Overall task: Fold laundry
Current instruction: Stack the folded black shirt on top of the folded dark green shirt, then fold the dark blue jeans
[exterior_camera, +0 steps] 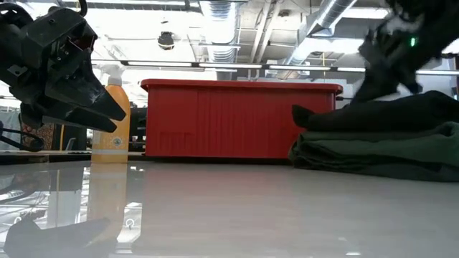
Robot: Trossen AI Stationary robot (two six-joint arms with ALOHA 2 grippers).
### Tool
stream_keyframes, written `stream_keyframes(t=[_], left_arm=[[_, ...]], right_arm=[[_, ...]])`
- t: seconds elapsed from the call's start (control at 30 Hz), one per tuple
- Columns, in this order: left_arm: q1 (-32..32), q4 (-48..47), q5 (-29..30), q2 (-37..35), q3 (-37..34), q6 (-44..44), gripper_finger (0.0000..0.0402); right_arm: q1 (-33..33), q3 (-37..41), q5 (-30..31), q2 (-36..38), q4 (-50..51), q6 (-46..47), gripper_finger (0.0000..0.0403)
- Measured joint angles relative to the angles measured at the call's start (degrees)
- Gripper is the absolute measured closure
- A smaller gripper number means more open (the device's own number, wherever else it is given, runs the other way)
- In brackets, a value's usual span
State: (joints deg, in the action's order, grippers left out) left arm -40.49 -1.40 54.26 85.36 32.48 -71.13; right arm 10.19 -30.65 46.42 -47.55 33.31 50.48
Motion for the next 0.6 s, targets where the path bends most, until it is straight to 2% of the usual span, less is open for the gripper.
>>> stream_keyframes(t=[0.03,0.07,0.27,0.43,0.6], left_arm=[[0.0,0.0,0.0,0.0,0.0,0.2,0.0214],[0.0,0.0,0.0,0.0,0.0,0.4,0.0214],[0.0,-0.1,0.2,0.0,0.0,0.6,0.0214],[0.0,-0.1,0.2,0.0,0.0,0.5,0.0214],[0.0,-0.1,0.3,0.0,0.0,0.3,0.0214]], right_arm=[[-0.4,1.9,-0.1,-0.5,-2.2,-0.2,0.0373],[-0.8,3.5,0.1,-1.0,-4.4,-0.4,0.0384],[-3.3,7.1,0.1,-2.4,-6.9,0.7,0.0378],[-4.0,1.9,0.0,-0.3,-6.7,-8.3,0.0386],[-3.0,-6.6,-1.3,1.5,-7.4,-14.9,0.0362]])
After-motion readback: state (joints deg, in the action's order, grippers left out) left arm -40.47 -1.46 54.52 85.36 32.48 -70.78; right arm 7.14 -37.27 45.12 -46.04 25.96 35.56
